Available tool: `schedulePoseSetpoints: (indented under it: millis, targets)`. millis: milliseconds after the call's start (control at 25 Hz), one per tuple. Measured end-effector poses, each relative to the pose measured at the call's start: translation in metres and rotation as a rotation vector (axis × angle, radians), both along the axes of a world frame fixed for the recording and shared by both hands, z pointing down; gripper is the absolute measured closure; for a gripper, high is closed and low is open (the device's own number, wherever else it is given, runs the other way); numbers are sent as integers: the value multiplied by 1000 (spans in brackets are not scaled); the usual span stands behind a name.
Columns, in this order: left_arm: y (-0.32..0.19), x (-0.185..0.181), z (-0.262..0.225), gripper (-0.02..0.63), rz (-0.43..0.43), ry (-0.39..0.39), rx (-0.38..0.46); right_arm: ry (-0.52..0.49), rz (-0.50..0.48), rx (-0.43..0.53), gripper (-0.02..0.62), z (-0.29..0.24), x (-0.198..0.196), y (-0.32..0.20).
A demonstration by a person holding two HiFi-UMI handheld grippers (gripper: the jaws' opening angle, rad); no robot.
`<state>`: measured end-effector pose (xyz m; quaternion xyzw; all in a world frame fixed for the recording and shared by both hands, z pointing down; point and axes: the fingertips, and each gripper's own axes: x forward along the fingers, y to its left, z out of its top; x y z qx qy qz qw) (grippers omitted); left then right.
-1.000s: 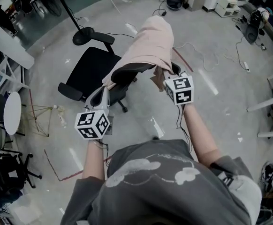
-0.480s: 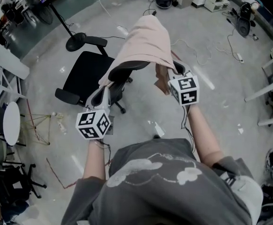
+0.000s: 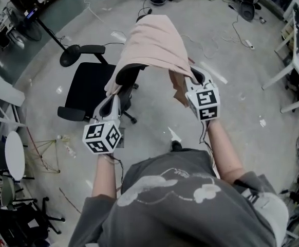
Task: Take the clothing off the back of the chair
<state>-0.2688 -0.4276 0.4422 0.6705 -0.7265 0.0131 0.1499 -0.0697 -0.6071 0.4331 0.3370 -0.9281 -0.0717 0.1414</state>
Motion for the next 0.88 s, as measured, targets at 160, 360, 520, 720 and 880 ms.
schedulePoseSetpoints:
  millis: [160,360,520,720,880]
  targets:
    - [10,5,1,606,68,5,0,-15,95,-25,581,7,22,19]
    - [26,6,-2,606,156,12,10,-30,232,-25,581,7,57,51]
    - [38,15,-2,606,240,18,17,-30,368,19,581,-6,102,84]
    - [47,28,5,606,335,25,11,-16,494,14,581,-2,143,123]
    - [59,41,4,606,384,45,8,-23,559,-53,581,16,163,155]
